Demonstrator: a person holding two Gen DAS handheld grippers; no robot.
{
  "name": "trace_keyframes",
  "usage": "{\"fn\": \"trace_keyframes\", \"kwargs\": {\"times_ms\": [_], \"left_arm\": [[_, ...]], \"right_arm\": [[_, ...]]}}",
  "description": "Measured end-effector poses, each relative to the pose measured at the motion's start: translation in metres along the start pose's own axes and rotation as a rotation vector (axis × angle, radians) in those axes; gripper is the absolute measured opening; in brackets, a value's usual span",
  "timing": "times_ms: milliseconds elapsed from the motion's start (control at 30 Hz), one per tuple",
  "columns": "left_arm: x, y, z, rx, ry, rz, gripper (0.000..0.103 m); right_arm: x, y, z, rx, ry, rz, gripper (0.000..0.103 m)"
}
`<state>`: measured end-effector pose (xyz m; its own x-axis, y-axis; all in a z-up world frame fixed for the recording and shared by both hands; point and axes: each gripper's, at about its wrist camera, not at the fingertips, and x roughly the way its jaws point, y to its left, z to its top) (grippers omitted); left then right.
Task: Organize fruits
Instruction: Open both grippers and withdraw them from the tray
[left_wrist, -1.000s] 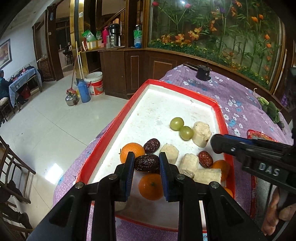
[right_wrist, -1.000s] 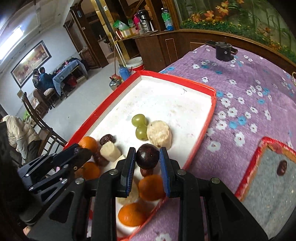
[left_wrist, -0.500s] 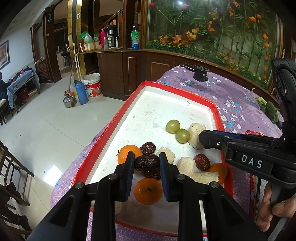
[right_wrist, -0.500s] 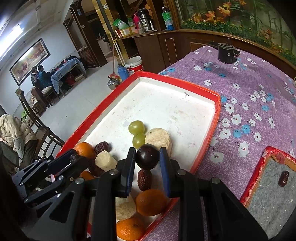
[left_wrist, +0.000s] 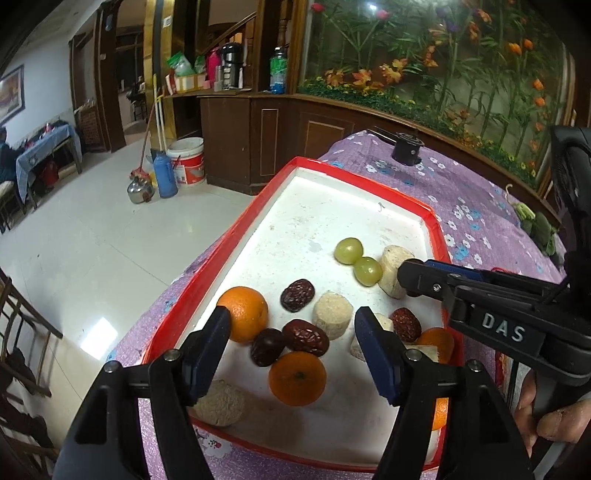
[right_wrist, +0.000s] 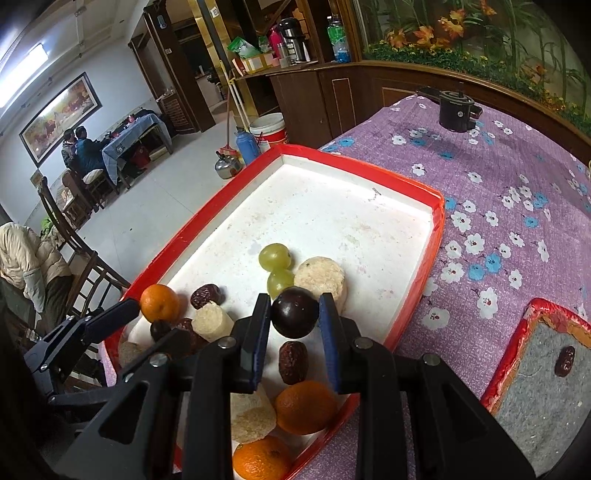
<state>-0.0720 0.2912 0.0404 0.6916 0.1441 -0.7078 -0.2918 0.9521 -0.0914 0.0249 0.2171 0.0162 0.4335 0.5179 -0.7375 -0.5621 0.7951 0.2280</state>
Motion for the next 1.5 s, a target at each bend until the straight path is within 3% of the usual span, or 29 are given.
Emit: {"fn": "trace_keyframes", "kwargs": {"times_ms": [433, 567, 800, 1200, 1500], "left_arm": [[-0.008, 0.008, 0.001, -0.035, 0.021, -0.002, 0.077], [-0.018, 0.006, 0.000, -0.024, 0.014, -0.008, 0.077], [-0.046, -0.004, -0.001, 0.011, -0.034, 0.002, 0.078], [-0.098, -0.032, -0.007, 0.079, -0.126, 0.001, 0.079], [-0.121, -0.064, -0.019, 0.130, -0.165, 0.054, 0.079]], "right_arm": [[-0.015, 0.004, -0.001, 0.014, -0.023, 0.014, 0.030], [-0.028, 0.007, -0.004, 0.018, -0.053, 0.015, 0.044], [-0.060, 0.014, -0.013, 0.002, -0.112, 0.006, 0.045], [-0.119, 0.004, -0.052, 0.041, -0.197, -0.007, 0.050], [-0.157, -0.016, -0.094, 0.051, -0.264, -0.075, 0.052]]}}
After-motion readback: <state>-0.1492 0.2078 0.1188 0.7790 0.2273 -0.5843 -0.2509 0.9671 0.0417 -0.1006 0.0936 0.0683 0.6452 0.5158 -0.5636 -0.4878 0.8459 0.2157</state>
